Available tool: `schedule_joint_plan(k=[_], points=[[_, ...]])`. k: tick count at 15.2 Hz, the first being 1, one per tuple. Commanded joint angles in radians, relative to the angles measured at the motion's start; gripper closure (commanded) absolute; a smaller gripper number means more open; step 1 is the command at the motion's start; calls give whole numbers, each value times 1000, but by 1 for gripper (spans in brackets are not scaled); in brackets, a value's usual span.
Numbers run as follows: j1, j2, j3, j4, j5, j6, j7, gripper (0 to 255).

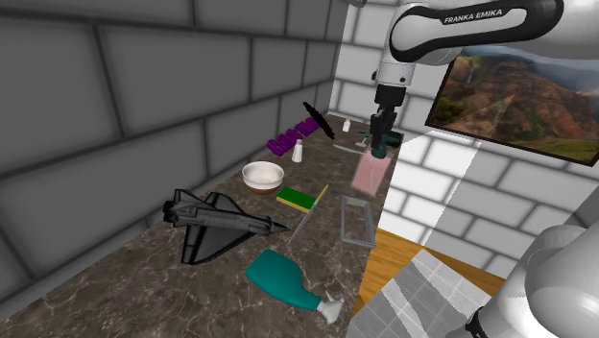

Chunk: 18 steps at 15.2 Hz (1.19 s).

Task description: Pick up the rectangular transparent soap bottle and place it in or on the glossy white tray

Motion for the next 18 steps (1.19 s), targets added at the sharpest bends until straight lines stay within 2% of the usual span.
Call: schedule_joint_plan(k=[1,18], points=[[0,1,0,-25,0,27,1,255],[-2,46,-8,-211,6,257,-12,255]])
